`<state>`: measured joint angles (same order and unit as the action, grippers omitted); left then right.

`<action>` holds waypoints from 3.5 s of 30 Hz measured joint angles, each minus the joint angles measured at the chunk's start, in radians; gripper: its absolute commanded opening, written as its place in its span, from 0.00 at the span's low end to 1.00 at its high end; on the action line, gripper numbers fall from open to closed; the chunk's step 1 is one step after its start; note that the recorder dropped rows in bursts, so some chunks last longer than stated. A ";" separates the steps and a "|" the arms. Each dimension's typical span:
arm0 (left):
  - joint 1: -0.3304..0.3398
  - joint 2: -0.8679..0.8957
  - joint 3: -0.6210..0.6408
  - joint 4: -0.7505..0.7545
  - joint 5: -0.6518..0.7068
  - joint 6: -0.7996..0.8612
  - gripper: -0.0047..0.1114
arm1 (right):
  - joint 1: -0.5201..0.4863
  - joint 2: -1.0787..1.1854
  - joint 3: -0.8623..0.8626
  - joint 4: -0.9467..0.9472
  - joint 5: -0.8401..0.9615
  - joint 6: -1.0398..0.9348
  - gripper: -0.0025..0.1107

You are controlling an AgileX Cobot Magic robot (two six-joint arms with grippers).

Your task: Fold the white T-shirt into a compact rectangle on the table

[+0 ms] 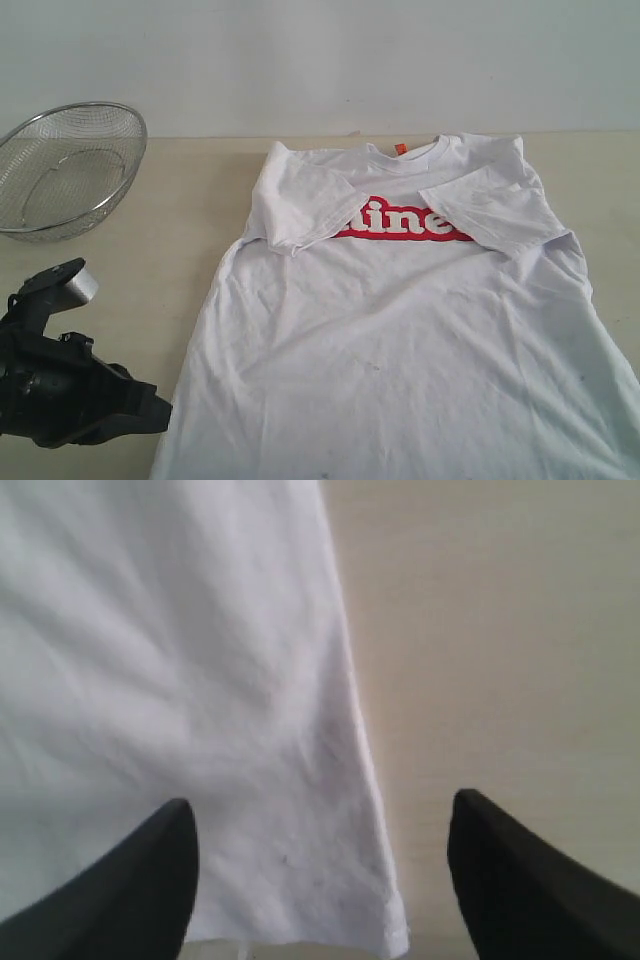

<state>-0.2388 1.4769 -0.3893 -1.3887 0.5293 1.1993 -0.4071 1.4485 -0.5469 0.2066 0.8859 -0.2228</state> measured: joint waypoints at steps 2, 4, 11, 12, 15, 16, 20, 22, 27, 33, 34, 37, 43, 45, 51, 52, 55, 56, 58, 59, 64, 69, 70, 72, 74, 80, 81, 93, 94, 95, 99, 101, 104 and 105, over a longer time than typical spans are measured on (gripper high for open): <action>0.000 0.000 0.000 0.000 0.000 0.002 0.08 | 0.000 0.004 0.000 -0.018 0.000 0.026 0.56; 0.000 0.000 0.000 0.000 0.000 0.003 0.08 | 0.000 0.013 0.000 -0.024 0.000 0.041 0.56; 0.000 0.000 0.000 0.000 0.000 0.006 0.08 | 0.000 0.070 -0.002 -0.028 -0.024 0.049 0.56; 0.000 0.000 0.000 0.000 0.000 0.006 0.08 | 0.000 0.080 -0.002 -0.028 -0.026 0.049 0.56; 0.000 0.000 0.000 0.000 0.000 0.006 0.08 | 0.000 0.110 -0.002 -0.016 -0.028 0.049 0.56; 0.000 0.000 0.000 0.000 0.000 0.006 0.08 | 0.000 0.122 -0.002 -0.010 -0.028 0.049 0.56; 0.000 0.000 0.000 0.000 0.000 0.006 0.08 | 0.000 0.180 -0.002 0.019 -0.028 0.042 0.56; 0.000 0.000 0.000 0.000 0.000 0.006 0.08 | 0.000 0.199 -0.006 0.039 -0.013 0.024 0.56; 0.000 0.000 0.000 0.000 0.000 0.008 0.08 | 0.000 0.245 -0.011 0.108 0.050 -0.032 0.42; 0.000 0.000 0.000 0.000 0.000 0.011 0.08 | 0.000 0.278 -0.011 0.132 0.054 -0.058 0.02; 0.000 0.000 0.000 0.000 0.000 0.011 0.08 | 0.000 0.283 -0.015 0.124 0.052 -0.061 0.02; 0.000 0.000 0.000 0.000 0.000 0.013 0.08 | 0.000 0.284 -0.028 0.102 0.054 -0.063 0.02; 0.000 0.000 0.000 0.000 0.000 0.015 0.08 | 0.000 0.268 -0.059 0.107 0.093 -0.097 0.02; 0.000 0.000 0.000 0.000 -0.007 0.015 0.08 | 0.000 0.244 -0.066 0.139 0.112 -0.132 0.02; 0.000 0.000 0.000 0.000 -0.017 0.017 0.08 | 0.000 0.146 -0.072 0.298 0.143 -0.276 0.02; 0.000 0.000 0.000 0.000 -0.017 0.017 0.08 | 0.000 0.134 -0.072 0.318 0.143 -0.290 0.02; 0.000 0.000 0.000 -0.002 -0.020 0.017 0.08 | 0.000 0.105 -0.072 0.374 0.165 -0.323 0.02; 0.000 0.000 0.000 -0.002 -0.020 0.017 0.08 | 0.000 0.103 -0.072 0.371 0.165 -0.319 0.02; 0.000 0.000 0.000 -0.002 -0.020 0.017 0.08 | 0.000 0.103 -0.072 0.320 0.165 -0.300 0.05; 0.000 0.000 0.000 -0.002 -0.020 0.017 0.08 | 0.000 0.103 -0.078 0.241 0.169 -0.258 0.09; 0.000 0.000 0.000 -0.002 -0.015 0.023 0.08 | 0.000 0.101 -0.102 0.007 0.156 -0.035 0.50; 0.000 0.000 0.000 -0.002 -0.004 0.025 0.08 | 0.000 0.101 -0.102 -0.030 0.137 0.041 0.51; 0.000 0.000 0.000 -0.002 -0.004 0.025 0.08 | 0.000 0.101 -0.102 -0.030 0.135 0.043 0.51; 0.000 0.000 0.000 -0.002 -0.002 0.025 0.08 | 0.000 0.101 -0.102 -0.034 0.130 0.047 0.51; 0.000 0.000 0.000 -0.002 -0.002 0.025 0.08 | 0.000 0.101 -0.102 -0.036 0.122 0.049 0.51; 0.000 0.000 0.000 -0.002 0.000 0.025 0.08 | 0.000 0.101 -0.102 -0.036 0.078 0.049 0.51; 0.000 0.000 0.000 -0.002 0.000 0.025 0.08 | 0.000 0.101 -0.102 -0.036 0.074 0.049 0.51; 0.000 0.000 0.000 -0.002 0.011 0.029 0.08 | 0.000 0.103 -0.102 -0.034 0.041 0.049 0.42; 0.000 0.000 0.000 -0.002 0.013 0.031 0.08 | 0.000 0.108 -0.102 -0.034 0.041 0.049 0.42; 0.000 0.000 0.000 -0.002 0.015 0.032 0.08 | 0.000 0.118 -0.102 -0.031 0.041 0.046 0.42; 0.000 0.000 0.000 -0.002 0.027 0.036 0.08 | 0.000 0.169 -0.102 -0.017 0.031 0.037 0.42; 0.000 0.000 0.000 -0.002 0.031 0.040 0.08 | 0.000 0.178 -0.102 0.001 0.027 0.016 0.42; 0.000 0.000 0.000 -0.002 0.031 0.042 0.08 | 0.000 0.183 -0.102 0.007 0.025 0.005 0.42; 0.000 0.000 0.000 -0.002 0.031 0.042 0.08 | 0.000 0.187 -0.102 0.007 0.025 0.003 0.42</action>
<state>-0.2388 1.4769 -0.3893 -1.3903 0.5601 1.2416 -0.4071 1.6351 -0.6486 0.2138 0.9106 -0.2198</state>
